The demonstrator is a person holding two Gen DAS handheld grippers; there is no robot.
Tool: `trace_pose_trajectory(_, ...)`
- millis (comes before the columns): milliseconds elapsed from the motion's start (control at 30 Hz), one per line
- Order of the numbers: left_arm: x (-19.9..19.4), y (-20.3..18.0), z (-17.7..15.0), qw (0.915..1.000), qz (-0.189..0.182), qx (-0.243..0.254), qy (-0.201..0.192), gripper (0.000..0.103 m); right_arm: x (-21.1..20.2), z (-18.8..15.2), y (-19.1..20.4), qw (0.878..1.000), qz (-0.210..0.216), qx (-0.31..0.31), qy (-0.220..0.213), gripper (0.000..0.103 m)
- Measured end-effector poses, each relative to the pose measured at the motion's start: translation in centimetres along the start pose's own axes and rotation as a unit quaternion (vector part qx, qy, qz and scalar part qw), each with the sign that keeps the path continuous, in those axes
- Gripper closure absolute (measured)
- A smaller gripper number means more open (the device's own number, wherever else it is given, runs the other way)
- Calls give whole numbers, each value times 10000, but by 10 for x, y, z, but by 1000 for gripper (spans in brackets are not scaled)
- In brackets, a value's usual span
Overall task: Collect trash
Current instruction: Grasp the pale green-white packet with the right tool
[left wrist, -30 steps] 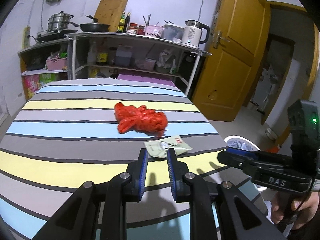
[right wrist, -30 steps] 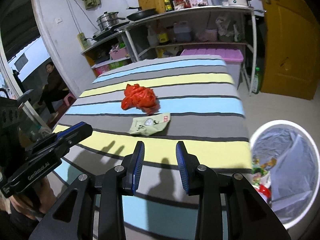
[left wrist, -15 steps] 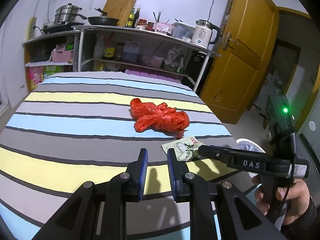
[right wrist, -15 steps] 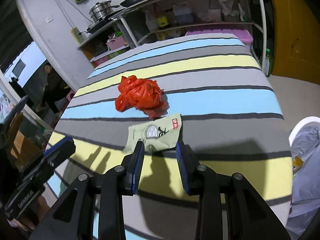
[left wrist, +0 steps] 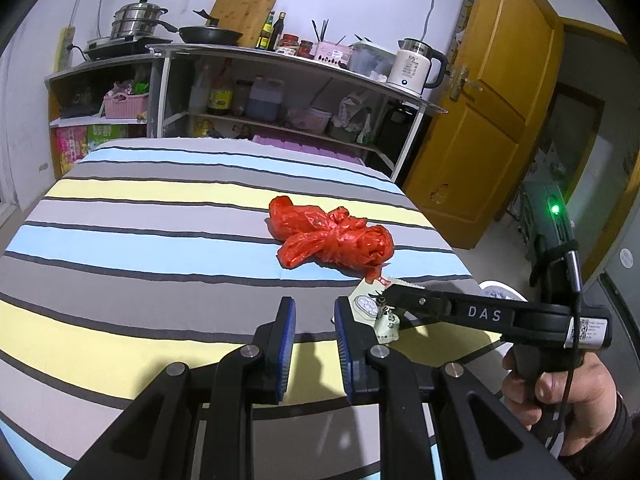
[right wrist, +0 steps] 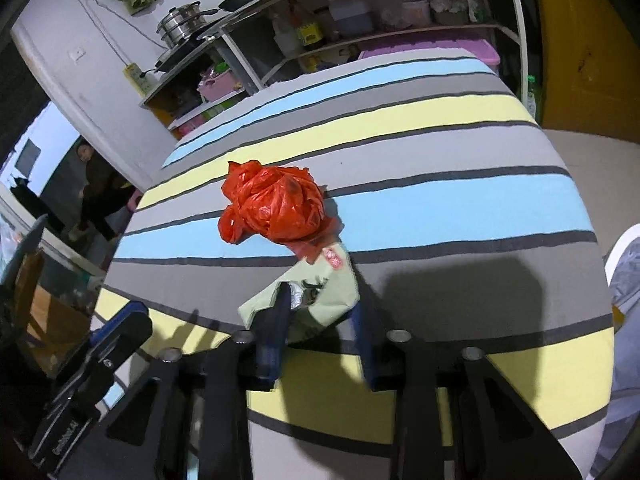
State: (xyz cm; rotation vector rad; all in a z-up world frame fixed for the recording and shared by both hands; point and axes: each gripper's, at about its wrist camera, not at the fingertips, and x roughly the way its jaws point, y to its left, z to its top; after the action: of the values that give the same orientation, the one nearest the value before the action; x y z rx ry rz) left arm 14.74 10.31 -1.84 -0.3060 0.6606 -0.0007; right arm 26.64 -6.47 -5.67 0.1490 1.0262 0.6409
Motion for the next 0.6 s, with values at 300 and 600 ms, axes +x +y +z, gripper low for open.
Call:
trace_pose_trajectory(300,12,-10,12,10000,2,59,33,84,-23,-2,-5,9994,-9,-82,-327,94)
trace_pose_trajectory(600,38,-31,35,9999,-85,-80,99,60,-49,-5,-27,9983,22,-7,-577,94)
